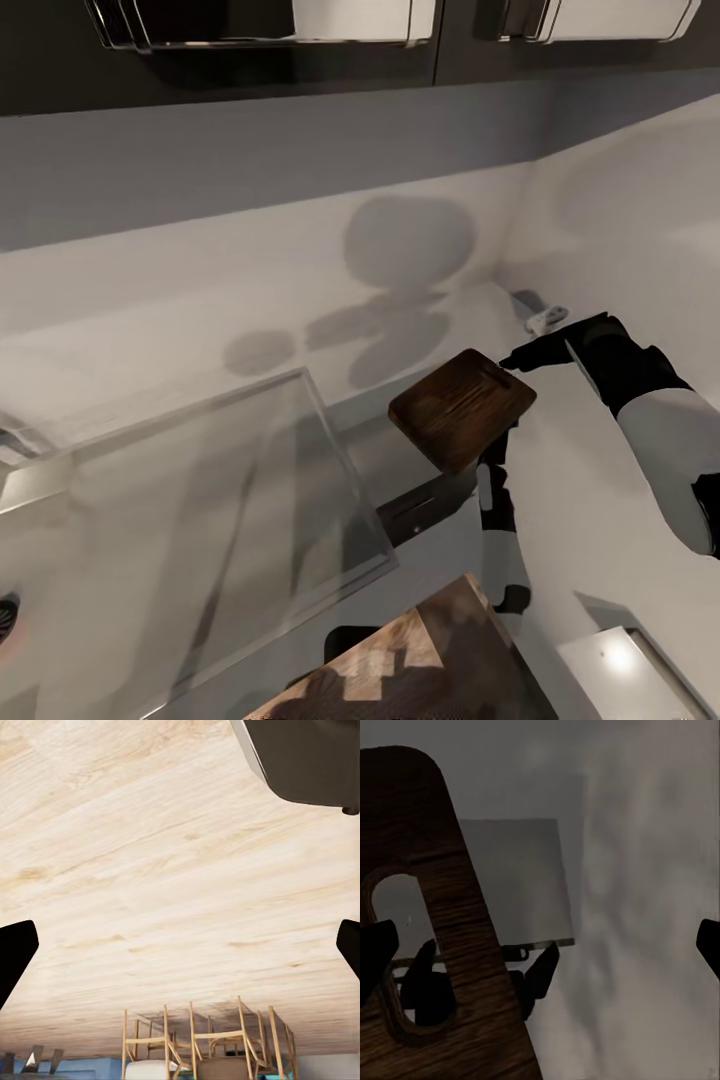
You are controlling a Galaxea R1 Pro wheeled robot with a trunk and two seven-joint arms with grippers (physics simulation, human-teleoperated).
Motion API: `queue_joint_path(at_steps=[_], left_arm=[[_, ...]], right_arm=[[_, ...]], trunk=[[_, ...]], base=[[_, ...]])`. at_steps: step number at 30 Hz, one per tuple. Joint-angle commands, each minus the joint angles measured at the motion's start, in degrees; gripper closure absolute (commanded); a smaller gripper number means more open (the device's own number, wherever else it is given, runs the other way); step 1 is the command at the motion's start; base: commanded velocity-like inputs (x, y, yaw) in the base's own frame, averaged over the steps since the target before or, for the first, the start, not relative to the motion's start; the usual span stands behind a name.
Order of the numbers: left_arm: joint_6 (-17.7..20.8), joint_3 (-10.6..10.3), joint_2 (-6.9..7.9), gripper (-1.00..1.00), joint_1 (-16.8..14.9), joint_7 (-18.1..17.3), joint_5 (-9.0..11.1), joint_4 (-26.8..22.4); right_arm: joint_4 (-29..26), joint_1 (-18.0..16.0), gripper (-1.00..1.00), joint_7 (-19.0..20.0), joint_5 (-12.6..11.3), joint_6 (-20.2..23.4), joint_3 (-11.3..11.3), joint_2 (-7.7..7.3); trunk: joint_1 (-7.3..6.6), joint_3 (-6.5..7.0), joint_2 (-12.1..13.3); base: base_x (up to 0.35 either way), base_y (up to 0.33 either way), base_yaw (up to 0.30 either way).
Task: In the kitchen, take the Vidalia onion out of the sink, dice it on the chopping board with the paring knife, put the diced onion into the bowl on the countertop, then place both the paring knife and the chopping board into the sink.
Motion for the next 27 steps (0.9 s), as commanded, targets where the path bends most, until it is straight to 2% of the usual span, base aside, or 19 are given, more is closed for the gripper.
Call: queue_joint_path(at_steps=[1,6,27], left_arm=[[0.0,0.0,0.01,-1.0,0.0,-0.1,0.0,-0.1],[0.0,0.0,0.01,-1.0,0.0,-0.1,0.0,-0.1],[0.0,0.0,0.01,-1.0,0.0,-0.1,0.0,-0.1]], right_arm=[[-0.1,0.0,-1.0,1.0,0.6,0.1,0.2,-0.06],[0.0,0.0,-1.0,3.1,0.6,0.1,0.3,-0.08],[0.0,0.1,-1.0,3.3,0.7,0.1,0.4,-0.23]], trunk=[[0.03,-0.16,-0.1],[0.03,-0.61,-0.1],[0.03,-2.07,-0.1]], base=[[0.0,0.0,0.0],[0.0,0.0,0.0],[0.0,0.0,0.0]])
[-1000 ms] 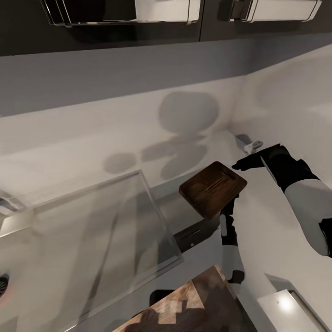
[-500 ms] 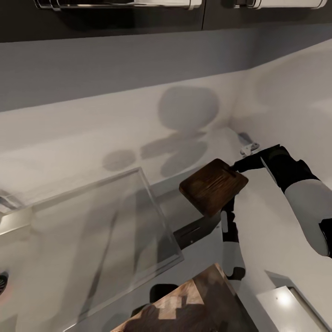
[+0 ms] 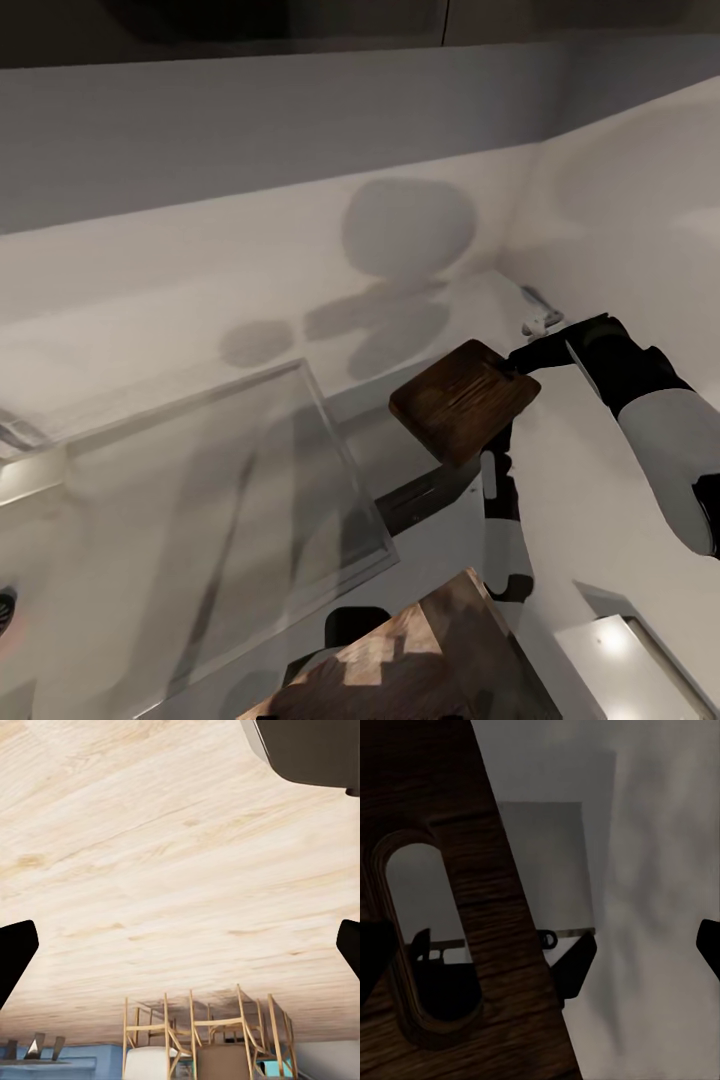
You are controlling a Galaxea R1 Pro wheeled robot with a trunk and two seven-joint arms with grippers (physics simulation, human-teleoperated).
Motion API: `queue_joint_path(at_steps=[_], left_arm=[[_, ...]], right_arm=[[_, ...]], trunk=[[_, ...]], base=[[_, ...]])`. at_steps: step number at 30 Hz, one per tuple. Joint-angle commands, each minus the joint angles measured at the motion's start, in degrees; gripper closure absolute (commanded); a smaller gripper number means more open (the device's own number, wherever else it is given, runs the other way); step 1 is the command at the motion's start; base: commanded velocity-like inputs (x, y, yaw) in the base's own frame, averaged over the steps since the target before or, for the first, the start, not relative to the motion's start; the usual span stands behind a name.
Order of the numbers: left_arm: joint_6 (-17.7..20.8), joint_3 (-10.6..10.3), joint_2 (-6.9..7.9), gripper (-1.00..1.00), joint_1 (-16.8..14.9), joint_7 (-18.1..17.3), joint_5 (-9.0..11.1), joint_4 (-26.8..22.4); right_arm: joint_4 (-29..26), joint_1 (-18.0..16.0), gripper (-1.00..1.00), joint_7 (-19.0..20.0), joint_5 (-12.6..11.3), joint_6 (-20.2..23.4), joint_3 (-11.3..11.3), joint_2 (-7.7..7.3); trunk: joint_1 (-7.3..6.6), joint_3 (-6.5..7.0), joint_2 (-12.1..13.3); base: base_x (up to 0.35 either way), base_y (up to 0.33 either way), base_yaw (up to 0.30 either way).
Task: In the kitchen, take the Vidalia onion out of the sink, dice it on the chopping board with the paring knife, put the diced onion into the bowl on the countertop, then place both the paring knife and the chopping board into the sink.
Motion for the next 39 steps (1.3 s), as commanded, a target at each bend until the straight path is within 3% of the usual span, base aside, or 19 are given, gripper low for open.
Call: queue_joint_path(at_steps=[1,39], left_arm=[[0.0,0.0,0.01,-1.0,0.0,-0.1,0.0,-0.1],[0.0,0.0,-0.08,-1.0,0.0,-0.1,0.0,-0.1]], right_arm=[[-0.1,0.0,-1.0,0.5,0.6,0.1,0.2,-0.06],[-0.1,0.0,-1.0,0.3,0.6,0.2,0.1,-0.44]], trunk=[[0.03,-0.09,-0.1],[0.03,-2.13,-0.1]], base=[[0.0,0.0,0.0],[0.0,0.0,0.0]])
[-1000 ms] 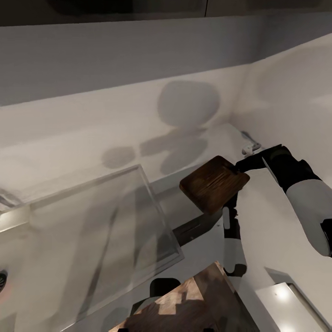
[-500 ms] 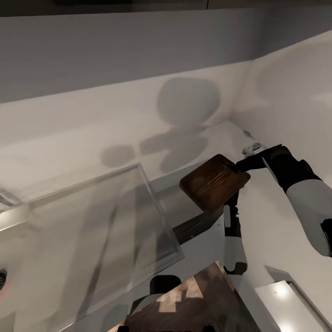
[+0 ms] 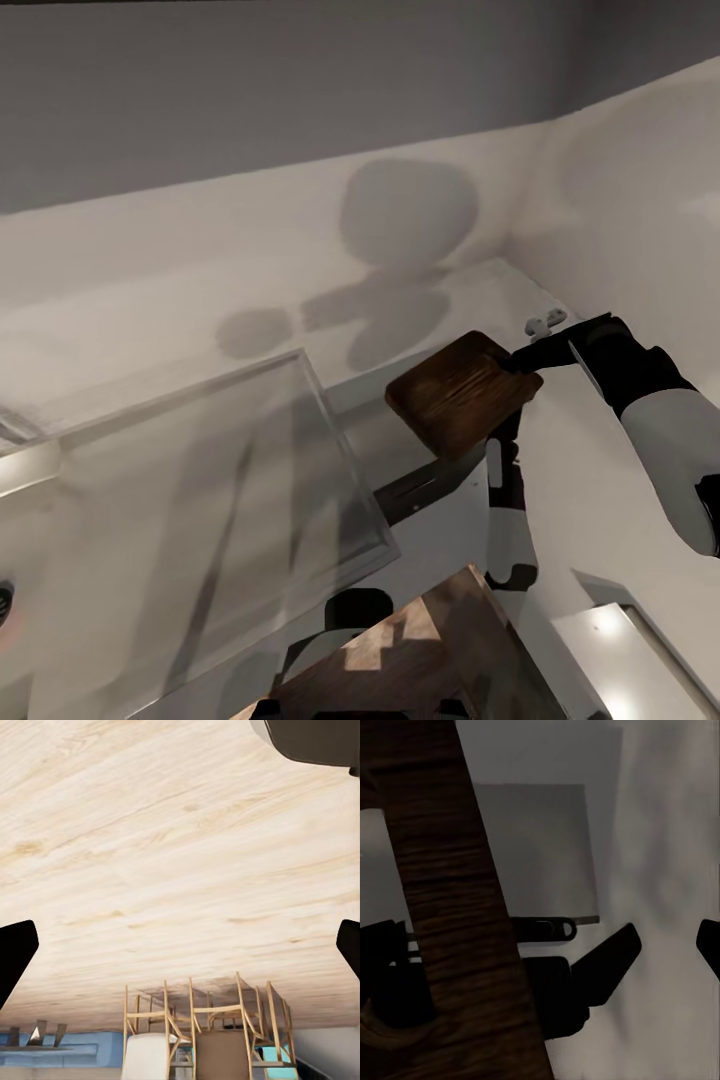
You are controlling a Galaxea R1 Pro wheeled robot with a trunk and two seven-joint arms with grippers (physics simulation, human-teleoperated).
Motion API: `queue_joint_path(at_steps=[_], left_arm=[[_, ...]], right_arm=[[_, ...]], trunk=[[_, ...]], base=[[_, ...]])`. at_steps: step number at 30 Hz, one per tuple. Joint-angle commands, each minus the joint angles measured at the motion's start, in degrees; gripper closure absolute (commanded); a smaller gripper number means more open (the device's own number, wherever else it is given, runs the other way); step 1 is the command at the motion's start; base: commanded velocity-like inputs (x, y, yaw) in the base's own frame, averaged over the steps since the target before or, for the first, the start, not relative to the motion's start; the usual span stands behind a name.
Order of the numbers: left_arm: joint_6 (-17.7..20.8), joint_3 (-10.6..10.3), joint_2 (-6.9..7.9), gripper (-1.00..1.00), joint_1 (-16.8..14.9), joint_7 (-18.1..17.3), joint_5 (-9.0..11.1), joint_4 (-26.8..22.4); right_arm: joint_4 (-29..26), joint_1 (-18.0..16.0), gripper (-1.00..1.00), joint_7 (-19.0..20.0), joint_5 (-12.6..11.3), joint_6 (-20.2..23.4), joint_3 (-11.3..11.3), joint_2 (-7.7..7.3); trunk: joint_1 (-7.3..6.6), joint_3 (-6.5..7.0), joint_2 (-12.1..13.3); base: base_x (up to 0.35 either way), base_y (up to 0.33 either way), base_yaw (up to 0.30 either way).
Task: In the kitchen, take the Vidalia onion out of the sink, dice it on the chopping board with the paring knife, put the diced onion into the bowl on the countertop, then place both the paring knife and the chopping board into the sink.
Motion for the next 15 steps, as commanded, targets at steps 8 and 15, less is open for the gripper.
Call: queue_joint_path(at_steps=[8,15], left_arm=[[0.0,0.0,0.0,-1.0,0.0,-0.1,0.0,-0.1],[0.0,0.0,-0.07,-1.0,0.0,-0.1,0.0,-0.1]], right_arm=[[-0.1,0.0,-1.0,0.5,0.7,0.1,0.2,-0.05],[-0.1,0.0,1.0,0.4,0.7,0.1,0.2,-0.05]], trunk=[[0.03,-0.13,-0.1],[0.03,-0.13,-0.1]], base=[[0.0,0.0,0.0],[0.0,0.0,0.0]])
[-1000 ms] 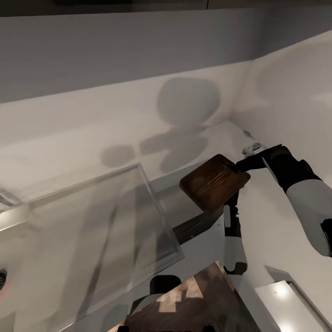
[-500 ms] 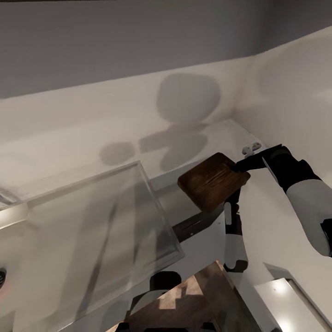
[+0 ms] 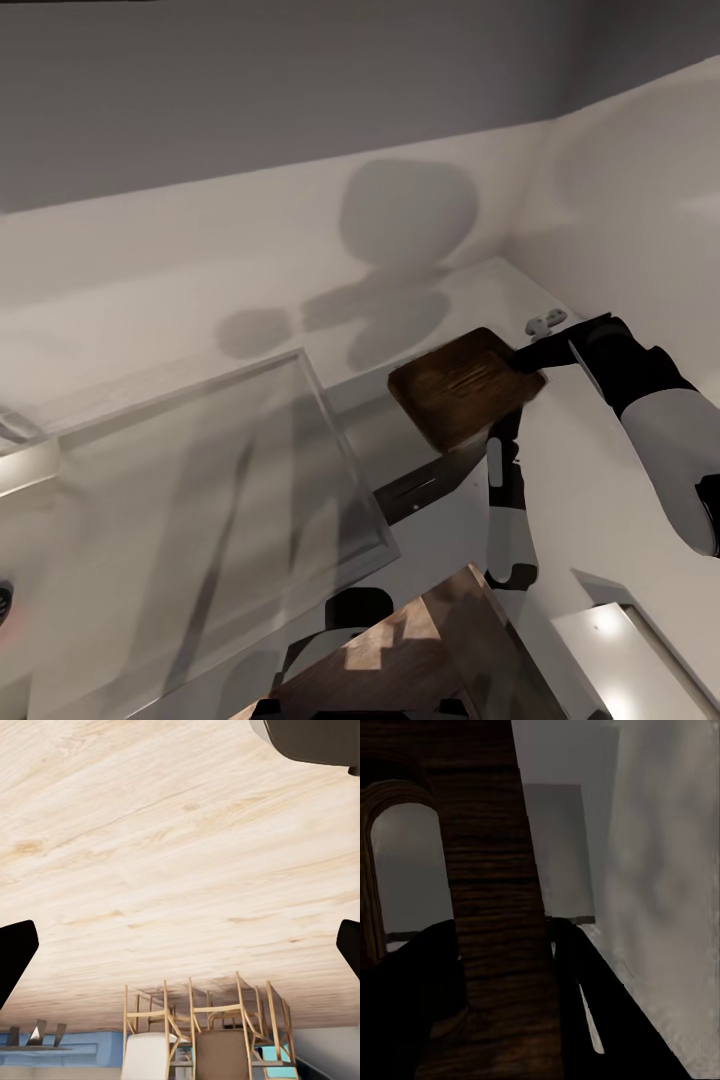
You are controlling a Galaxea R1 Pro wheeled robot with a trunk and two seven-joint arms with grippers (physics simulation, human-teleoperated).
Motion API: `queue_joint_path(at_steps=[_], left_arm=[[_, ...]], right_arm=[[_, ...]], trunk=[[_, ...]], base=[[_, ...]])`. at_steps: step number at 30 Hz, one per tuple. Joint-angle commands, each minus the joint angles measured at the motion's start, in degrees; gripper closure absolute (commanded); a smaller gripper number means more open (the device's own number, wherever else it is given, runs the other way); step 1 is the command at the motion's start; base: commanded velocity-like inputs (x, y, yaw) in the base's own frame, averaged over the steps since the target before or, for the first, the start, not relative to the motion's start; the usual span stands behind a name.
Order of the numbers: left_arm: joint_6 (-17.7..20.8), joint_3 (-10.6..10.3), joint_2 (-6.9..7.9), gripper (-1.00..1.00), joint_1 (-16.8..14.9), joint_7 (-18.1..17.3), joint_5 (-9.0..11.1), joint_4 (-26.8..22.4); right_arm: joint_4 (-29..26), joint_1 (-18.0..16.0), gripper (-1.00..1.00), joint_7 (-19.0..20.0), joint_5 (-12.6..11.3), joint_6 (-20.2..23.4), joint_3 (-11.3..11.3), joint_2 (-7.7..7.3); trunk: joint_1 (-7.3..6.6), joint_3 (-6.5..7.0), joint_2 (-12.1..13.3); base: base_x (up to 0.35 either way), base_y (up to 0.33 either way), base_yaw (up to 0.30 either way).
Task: In the kitchen, take the Vidalia onion out of the sink, dice it on the chopping board with the paring knife, put the diced onion into the bowl on the countertop, then place both the paring knife and the chopping board into the sink.
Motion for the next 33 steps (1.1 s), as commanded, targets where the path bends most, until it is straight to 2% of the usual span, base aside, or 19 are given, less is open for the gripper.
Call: queue_joint_path(at_steps=[1,11,33], left_arm=[[0.0,0.0,0.0,-1.0,0.0,-0.1,0.0,-0.1],[0.0,0.0,0.0,-1.0,0.0,0.0,0.0,-0.1],[-0.1,0.0,0.0,-1.0,0.0,-0.1,0.0,-0.1]], right_arm=[[-0.1,0.0,1.0,0.5,0.0,0.4,0.2,-0.03],[-0.1,0.0,1.0,0.5,0.0,0.4,0.2,-0.03],[-0.1,0.0,1.0,0.5,0.0,0.5,0.2,-0.03]], trunk=[[0.04,-0.08,-0.1],[0.04,0.07,-0.1],[0.04,2.03,-0.1]], base=[[0.0,0.0,0.0],[0.0,0.0,0.0],[-0.016,0.0,0.0]])
